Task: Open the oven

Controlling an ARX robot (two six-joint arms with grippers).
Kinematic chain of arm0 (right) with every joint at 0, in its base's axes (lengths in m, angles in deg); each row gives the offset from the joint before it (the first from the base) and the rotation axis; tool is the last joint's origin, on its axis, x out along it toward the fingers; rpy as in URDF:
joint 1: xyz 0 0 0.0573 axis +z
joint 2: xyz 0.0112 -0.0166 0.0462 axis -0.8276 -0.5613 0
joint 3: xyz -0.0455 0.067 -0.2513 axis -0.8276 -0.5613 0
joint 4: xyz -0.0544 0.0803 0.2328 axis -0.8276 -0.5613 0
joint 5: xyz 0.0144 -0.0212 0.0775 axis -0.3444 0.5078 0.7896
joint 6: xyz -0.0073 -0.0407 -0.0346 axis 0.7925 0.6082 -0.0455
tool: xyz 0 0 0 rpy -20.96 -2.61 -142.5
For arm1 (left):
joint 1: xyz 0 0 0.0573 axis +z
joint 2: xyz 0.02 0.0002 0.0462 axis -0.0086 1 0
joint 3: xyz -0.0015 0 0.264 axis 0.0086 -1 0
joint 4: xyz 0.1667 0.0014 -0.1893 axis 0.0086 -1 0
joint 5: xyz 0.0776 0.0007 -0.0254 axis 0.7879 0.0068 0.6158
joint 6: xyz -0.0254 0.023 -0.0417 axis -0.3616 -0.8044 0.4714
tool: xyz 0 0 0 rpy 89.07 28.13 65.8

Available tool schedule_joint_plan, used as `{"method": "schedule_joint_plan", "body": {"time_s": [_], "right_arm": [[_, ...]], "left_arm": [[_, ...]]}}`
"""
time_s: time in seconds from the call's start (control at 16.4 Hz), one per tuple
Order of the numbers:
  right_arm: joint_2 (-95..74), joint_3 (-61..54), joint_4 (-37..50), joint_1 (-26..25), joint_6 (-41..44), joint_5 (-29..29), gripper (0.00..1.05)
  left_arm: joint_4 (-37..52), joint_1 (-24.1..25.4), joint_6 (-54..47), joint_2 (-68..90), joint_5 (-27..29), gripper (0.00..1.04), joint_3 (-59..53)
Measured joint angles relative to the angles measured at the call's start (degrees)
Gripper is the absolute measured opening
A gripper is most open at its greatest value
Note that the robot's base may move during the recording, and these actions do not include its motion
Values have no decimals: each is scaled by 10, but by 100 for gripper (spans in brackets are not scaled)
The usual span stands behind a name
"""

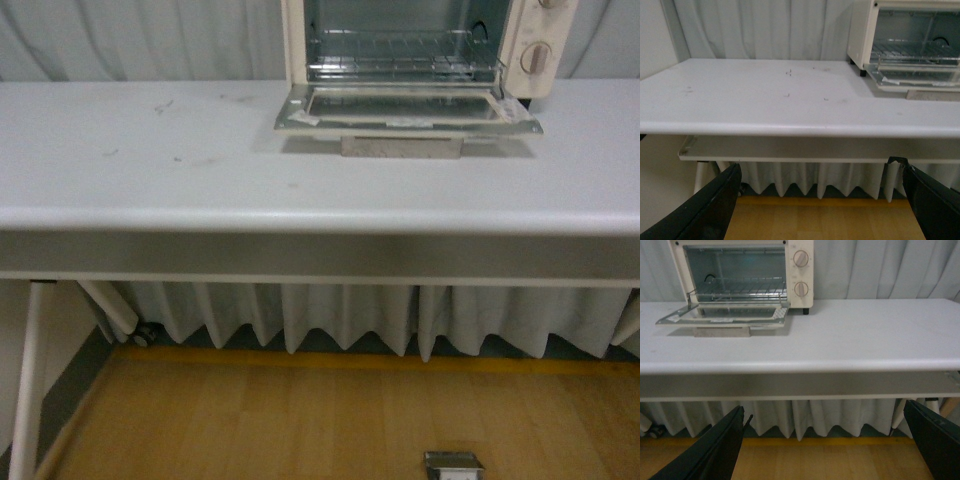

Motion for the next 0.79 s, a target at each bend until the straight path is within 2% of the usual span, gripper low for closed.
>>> {"method": "schedule_joint_plan", "body": {"time_s": [0.79], "right_arm": [[0, 0, 0, 0, 0, 0, 98]], "left_arm": [[0, 0, 0, 0, 0, 98, 0]]}}
